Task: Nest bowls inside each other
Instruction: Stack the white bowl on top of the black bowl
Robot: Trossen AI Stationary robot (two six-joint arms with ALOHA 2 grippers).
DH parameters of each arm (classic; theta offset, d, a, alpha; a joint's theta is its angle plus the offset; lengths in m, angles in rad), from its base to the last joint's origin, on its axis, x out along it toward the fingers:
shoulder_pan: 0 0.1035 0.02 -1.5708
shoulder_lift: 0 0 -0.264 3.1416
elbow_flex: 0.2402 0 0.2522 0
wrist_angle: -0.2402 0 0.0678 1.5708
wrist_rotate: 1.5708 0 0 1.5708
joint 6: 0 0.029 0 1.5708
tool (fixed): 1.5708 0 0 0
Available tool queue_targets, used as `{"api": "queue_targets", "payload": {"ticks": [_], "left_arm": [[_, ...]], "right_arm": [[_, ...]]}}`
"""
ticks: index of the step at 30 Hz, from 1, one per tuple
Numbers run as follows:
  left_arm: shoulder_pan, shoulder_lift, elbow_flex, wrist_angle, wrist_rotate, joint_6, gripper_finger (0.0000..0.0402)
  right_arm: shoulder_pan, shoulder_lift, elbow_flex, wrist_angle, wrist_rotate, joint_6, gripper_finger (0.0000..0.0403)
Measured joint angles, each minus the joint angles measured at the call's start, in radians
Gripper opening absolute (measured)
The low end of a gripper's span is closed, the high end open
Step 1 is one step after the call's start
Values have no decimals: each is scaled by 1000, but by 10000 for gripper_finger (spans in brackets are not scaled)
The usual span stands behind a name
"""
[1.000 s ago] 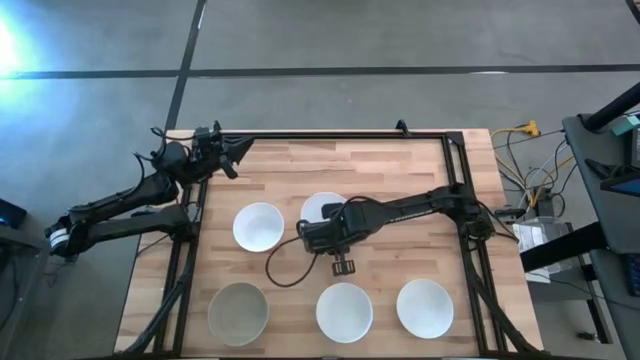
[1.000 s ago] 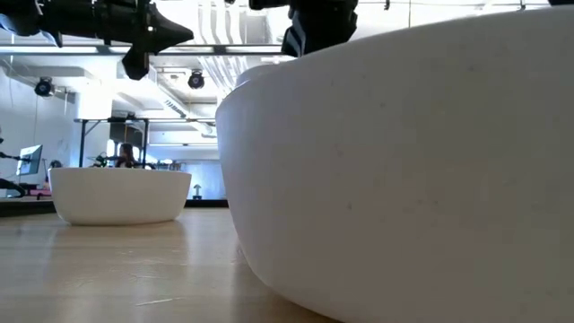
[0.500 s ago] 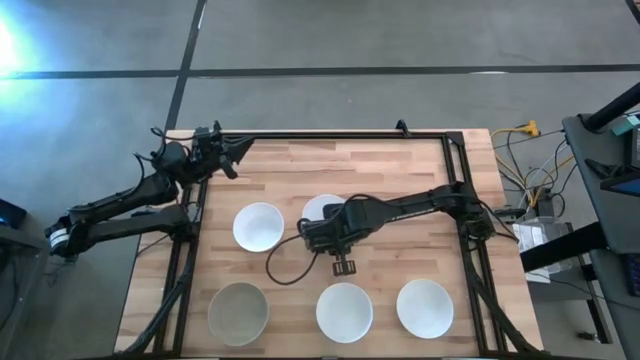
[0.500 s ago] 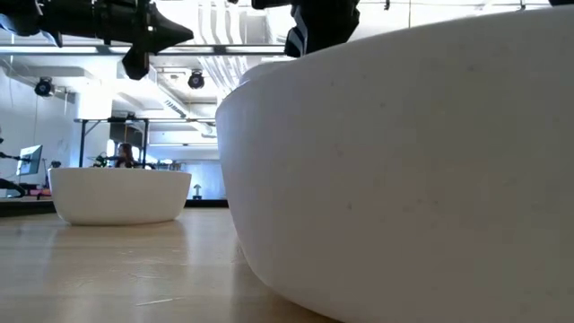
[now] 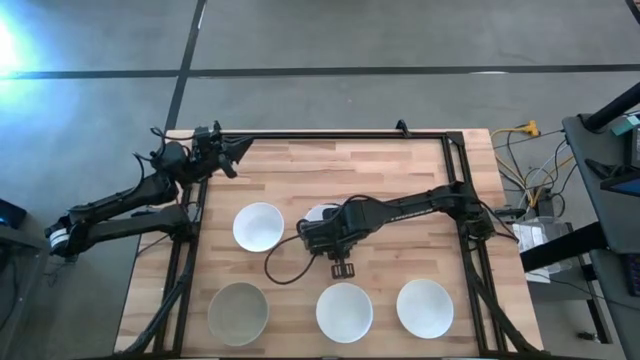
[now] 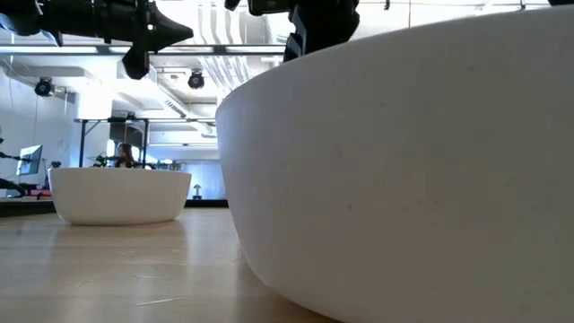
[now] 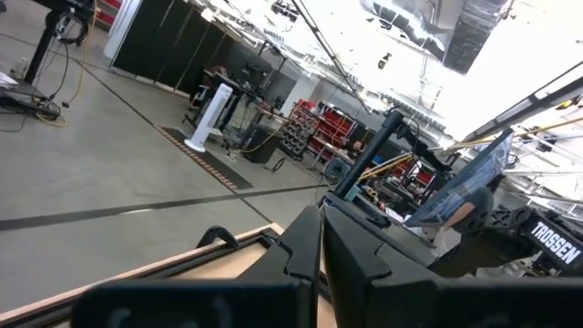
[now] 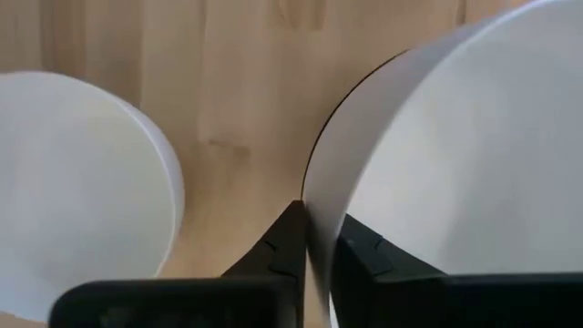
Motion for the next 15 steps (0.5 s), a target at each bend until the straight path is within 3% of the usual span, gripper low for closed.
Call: {"api": "queue_targets", "payload": {"ticks": [15], "left_arm": [[0, 0, 1, 1, 0, -26, 0]], "right_arm": [[0, -17, 71, 2, 6, 105, 131]]}}
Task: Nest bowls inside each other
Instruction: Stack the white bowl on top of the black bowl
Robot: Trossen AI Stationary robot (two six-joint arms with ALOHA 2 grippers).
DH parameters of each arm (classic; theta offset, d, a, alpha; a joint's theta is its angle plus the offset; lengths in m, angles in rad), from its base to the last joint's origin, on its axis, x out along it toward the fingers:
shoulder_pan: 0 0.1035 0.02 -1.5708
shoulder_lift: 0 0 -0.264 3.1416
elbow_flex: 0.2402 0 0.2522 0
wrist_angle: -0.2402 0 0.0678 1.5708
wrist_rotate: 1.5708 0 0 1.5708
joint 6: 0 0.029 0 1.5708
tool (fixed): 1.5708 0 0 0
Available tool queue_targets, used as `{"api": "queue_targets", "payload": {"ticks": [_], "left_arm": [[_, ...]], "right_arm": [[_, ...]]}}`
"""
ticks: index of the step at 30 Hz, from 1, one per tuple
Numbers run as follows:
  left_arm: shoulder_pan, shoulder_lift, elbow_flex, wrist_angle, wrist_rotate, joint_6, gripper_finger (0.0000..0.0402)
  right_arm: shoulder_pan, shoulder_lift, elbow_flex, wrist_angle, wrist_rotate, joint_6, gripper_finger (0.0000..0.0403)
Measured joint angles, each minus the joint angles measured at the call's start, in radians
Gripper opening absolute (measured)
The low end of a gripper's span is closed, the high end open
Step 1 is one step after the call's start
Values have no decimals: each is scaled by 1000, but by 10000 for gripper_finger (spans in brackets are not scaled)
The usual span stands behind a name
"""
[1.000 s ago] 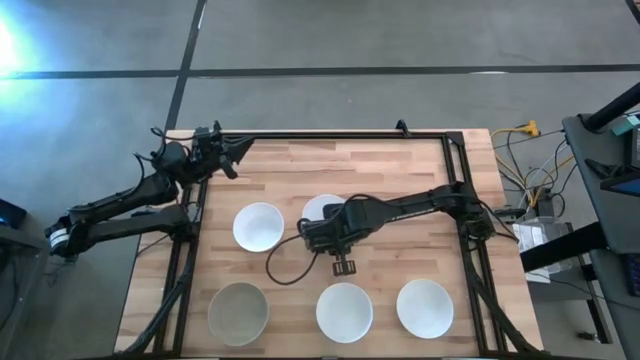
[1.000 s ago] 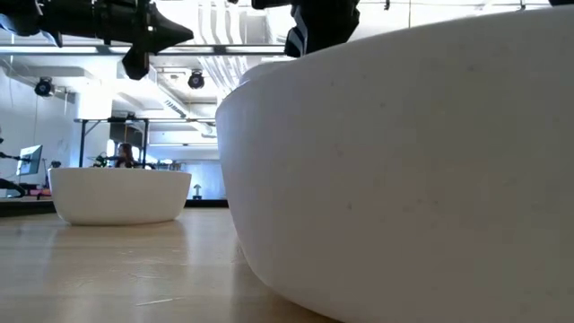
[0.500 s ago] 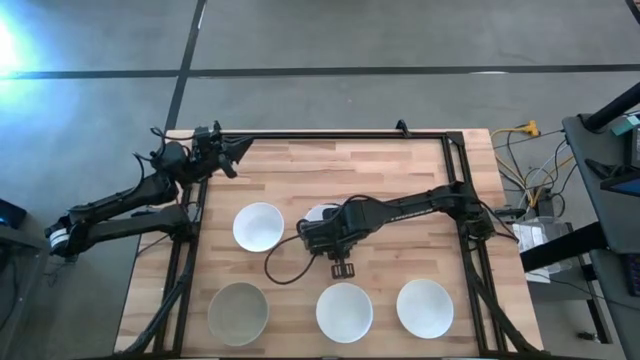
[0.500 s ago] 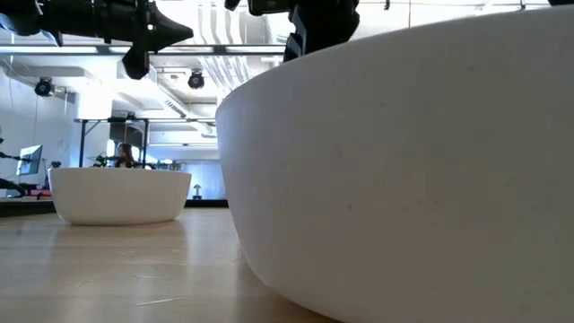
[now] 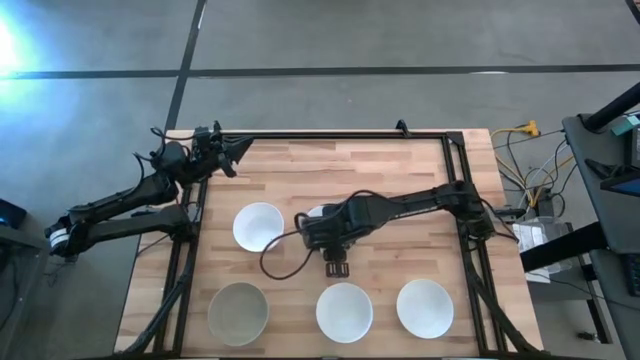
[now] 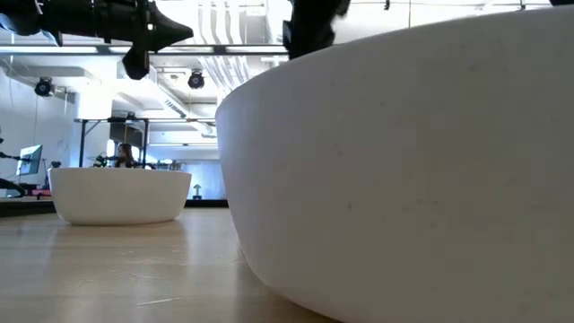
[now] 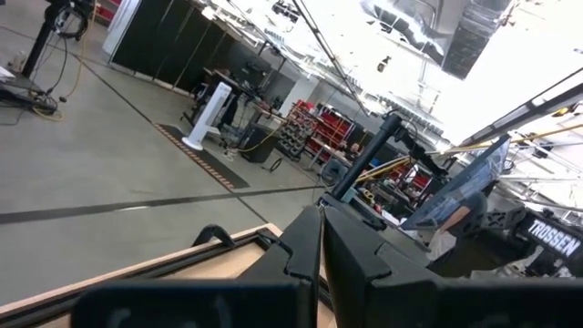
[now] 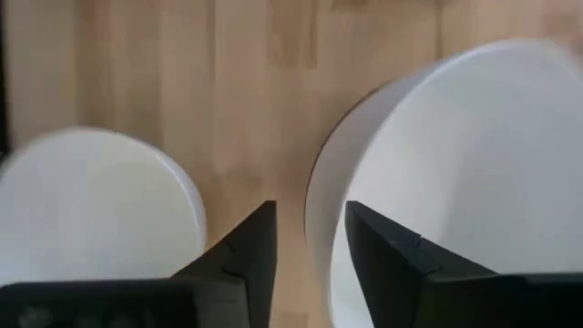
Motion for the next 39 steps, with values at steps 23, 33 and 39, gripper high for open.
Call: {"api": "queue_targets", "payload": {"ticks": [23, 33, 39], "left_arm": [[0, 13, 0, 0, 0, 0, 0], [0, 19, -1, -1, 0, 1, 0], [-1, 16, -1, 0, 0, 0, 0]], "right_arm": [[-4, -4, -1, 23, 2, -11, 9], [-11, 24, 3, 53, 15, -19, 9], [-19, 24, 14, 54, 42, -18, 9]]}}
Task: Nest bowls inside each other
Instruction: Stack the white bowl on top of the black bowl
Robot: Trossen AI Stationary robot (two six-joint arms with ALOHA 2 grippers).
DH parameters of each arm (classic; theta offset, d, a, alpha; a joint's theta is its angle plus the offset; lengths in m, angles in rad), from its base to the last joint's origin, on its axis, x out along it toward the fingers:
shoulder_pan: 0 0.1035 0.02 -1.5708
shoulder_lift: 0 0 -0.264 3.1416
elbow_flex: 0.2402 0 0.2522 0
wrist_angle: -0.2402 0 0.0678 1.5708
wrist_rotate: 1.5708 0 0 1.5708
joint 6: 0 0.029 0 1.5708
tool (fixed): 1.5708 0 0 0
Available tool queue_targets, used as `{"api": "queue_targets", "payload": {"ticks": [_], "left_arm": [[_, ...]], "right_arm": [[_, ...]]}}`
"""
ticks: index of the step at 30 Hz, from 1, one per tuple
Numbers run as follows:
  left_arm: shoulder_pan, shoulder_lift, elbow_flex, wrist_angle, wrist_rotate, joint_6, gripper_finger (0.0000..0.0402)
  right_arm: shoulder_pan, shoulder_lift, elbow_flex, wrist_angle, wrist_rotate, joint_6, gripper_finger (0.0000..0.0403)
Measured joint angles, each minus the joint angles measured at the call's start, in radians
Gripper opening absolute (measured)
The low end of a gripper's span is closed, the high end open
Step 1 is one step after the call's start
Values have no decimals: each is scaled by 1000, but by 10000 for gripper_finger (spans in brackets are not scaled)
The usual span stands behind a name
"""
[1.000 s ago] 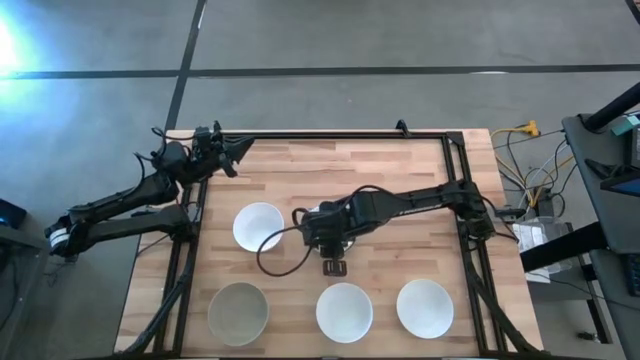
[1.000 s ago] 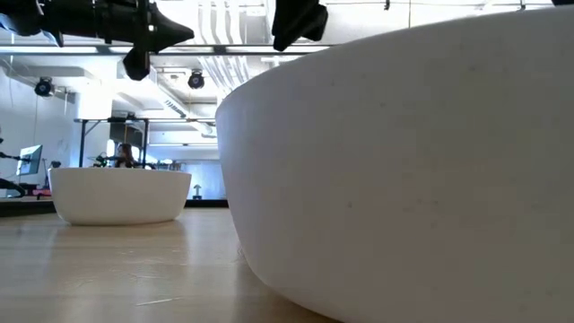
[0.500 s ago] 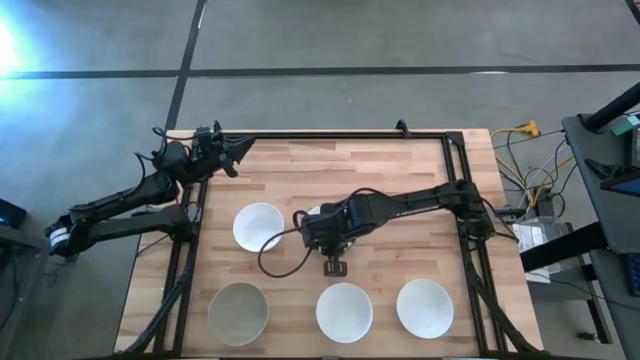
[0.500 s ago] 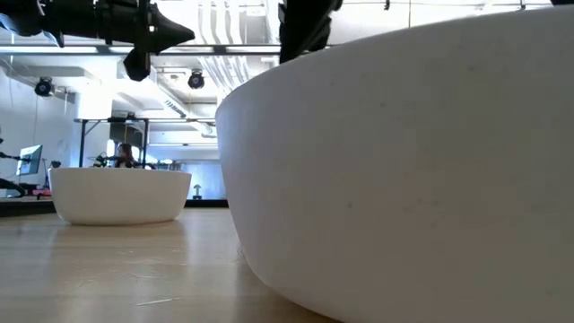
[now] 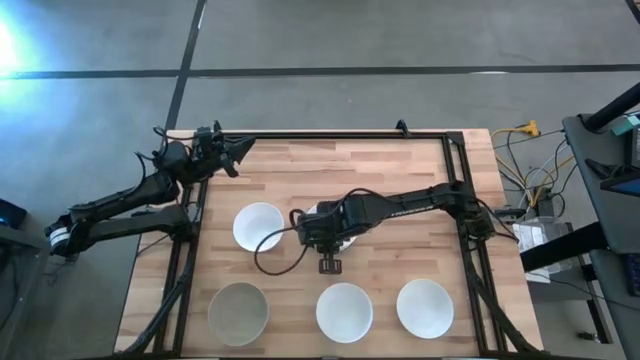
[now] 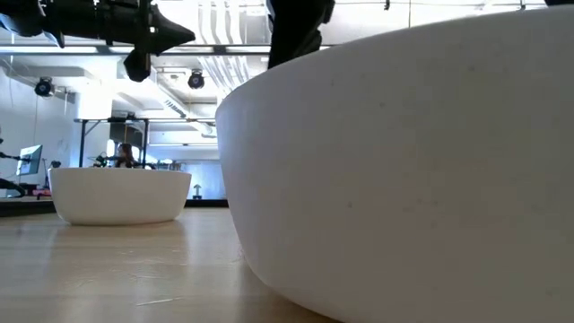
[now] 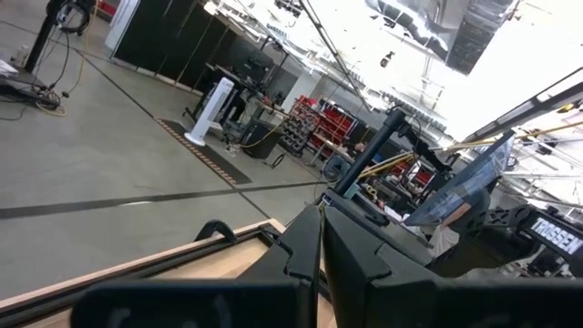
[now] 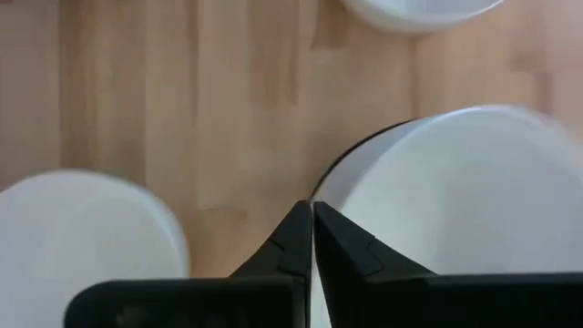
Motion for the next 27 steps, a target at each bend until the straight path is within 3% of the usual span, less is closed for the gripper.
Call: {"api": "queue_targets", "payload": {"ticks": [19, 27], "left_arm": [[0, 8, 0, 0, 1, 0, 0], [-1, 8, 0, 0, 14, 0, 0]], "right_arm": [[-31, 13, 20, -19, 15, 5, 8], [-97, 19, -3, 0, 60, -12, 9]]}}
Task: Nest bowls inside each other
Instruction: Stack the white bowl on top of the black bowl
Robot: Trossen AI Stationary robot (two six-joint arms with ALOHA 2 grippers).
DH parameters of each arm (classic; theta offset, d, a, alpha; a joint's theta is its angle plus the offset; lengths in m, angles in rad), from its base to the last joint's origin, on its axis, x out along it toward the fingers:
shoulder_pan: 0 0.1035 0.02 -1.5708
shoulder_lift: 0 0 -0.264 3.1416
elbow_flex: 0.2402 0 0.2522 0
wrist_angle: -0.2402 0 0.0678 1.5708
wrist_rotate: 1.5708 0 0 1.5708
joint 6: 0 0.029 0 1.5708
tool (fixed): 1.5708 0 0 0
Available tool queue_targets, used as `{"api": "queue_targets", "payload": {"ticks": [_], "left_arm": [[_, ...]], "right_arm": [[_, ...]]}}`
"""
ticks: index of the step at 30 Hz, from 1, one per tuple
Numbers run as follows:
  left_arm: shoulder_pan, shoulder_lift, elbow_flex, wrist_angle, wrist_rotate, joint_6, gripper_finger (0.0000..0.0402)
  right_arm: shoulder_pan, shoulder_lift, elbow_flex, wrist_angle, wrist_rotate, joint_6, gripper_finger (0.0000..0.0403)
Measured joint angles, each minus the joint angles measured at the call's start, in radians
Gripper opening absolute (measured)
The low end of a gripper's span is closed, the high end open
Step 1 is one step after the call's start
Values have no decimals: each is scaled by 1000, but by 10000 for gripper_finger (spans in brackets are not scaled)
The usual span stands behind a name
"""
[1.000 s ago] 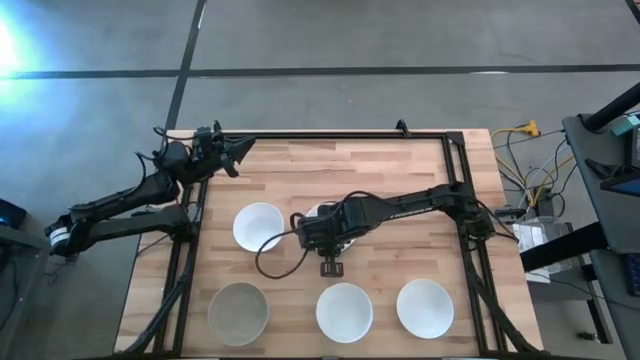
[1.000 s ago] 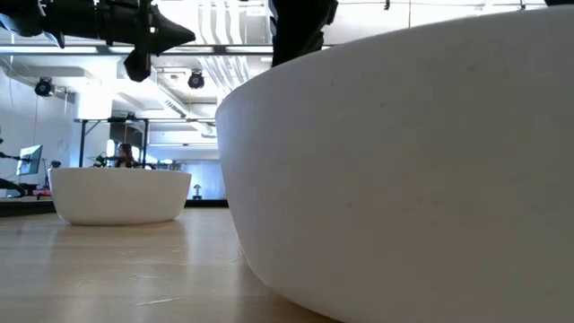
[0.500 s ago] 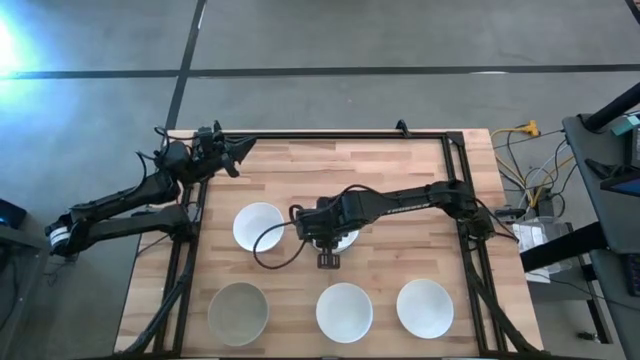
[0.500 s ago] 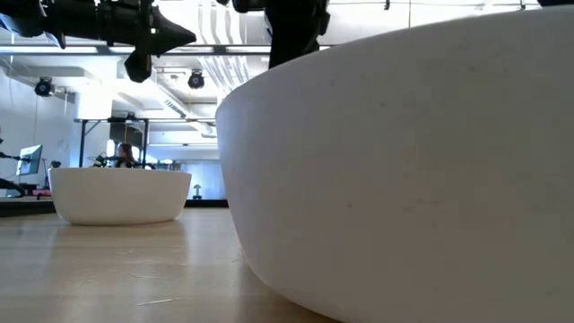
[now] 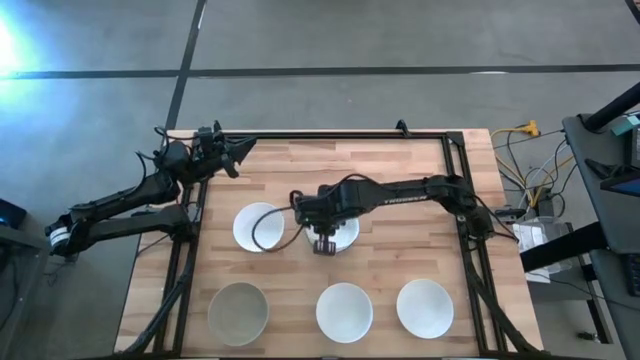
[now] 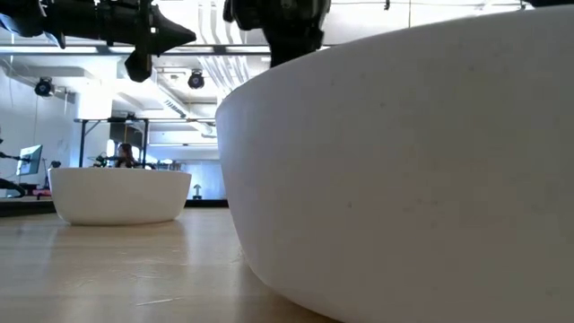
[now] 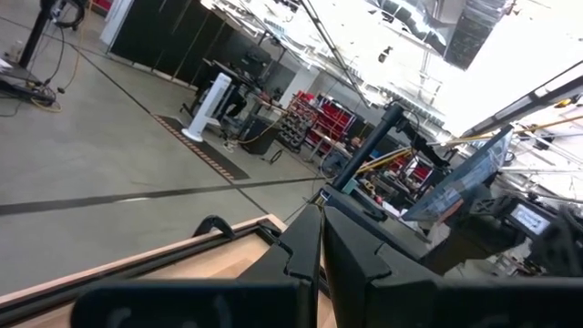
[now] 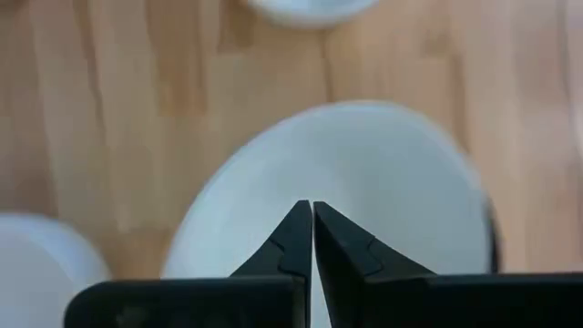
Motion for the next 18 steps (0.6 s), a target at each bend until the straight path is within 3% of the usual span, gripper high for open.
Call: {"api": "queue_targets", "payload": {"ticks": [4, 10, 18], "left_arm": [[0, -2, 0, 0, 2, 0, 0], [0, -1, 0, 0, 3, 0, 0], [0, 2, -1, -1, 5, 1, 0]], "right_arm": [[-46, -5, 15, 41, 0, -73, 21], [-103, -5, 15, 21, -83, -294, 76], [-145, -1, 12, 23, -94, -474, 129]]}}
